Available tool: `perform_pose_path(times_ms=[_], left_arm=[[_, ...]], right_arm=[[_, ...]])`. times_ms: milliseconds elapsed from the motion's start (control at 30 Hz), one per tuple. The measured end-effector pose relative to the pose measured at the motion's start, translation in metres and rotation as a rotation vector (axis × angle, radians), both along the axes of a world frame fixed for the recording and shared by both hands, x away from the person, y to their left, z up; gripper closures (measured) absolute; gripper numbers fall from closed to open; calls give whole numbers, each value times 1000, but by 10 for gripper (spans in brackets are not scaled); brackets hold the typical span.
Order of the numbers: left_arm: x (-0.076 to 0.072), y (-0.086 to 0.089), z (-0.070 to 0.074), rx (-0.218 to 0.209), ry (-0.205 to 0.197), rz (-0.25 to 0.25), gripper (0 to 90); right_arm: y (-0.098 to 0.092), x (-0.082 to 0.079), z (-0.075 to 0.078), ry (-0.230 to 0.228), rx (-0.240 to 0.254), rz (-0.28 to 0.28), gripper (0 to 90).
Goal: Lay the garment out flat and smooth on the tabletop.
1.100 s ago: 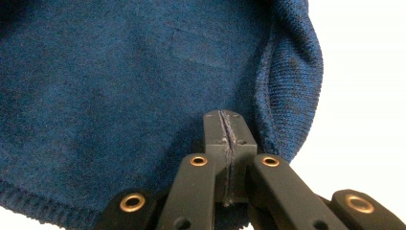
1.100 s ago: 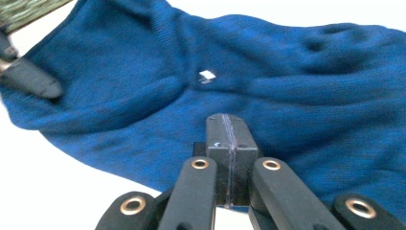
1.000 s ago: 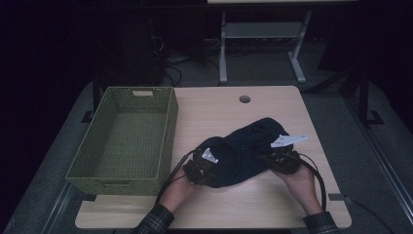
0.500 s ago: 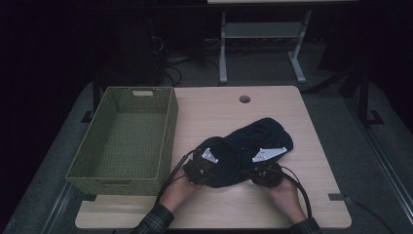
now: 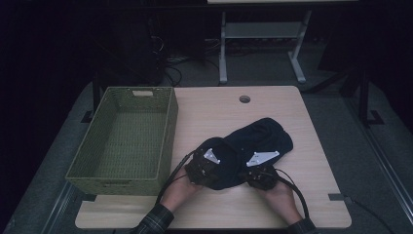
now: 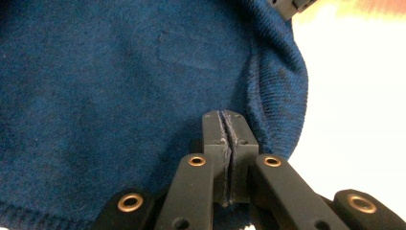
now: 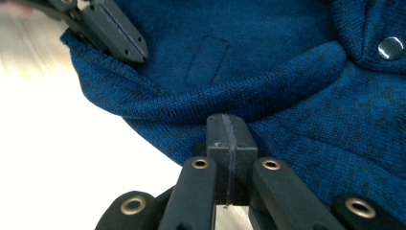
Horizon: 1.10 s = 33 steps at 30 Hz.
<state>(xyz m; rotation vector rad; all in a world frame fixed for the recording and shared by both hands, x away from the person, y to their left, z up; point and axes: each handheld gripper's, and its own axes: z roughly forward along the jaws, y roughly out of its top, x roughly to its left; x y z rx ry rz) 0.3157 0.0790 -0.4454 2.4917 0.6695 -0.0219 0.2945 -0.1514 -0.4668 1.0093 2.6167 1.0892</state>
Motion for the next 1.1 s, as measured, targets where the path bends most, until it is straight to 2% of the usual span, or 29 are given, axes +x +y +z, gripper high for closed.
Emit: perform_pose_path(times_ms=[100,167,333,533,667,833,967,1000,1100], left_arm=[[1,0,8,-14,-6,-3,885],[2,-1,14,-37,-8,9,885],[9,-5,26,-50,-24,13,885],[27,-15,39,-57,-57,14,894],[42,-24,46,-60,-63,19,896],[57,-34,49,-72,-68,24,897],[66,-44,43,-78,-75,26,896],[69,-47,41,-67,-74,14,896],[73,-55,36,-66,-71,6,896]], right_arm=[[-3,-2,1,6,-5,10,899],[-5,-2,1,4,-4,17,899],[-12,-6,2,10,-25,28,899],[-25,-13,2,18,-18,26,899],[-36,-18,4,26,-37,20,899],[-54,-24,4,43,-28,-10,899],[-67,-26,4,53,-27,-37,898],[-69,-26,4,54,-27,-45,898],[-77,-27,6,41,-63,-63,899]])
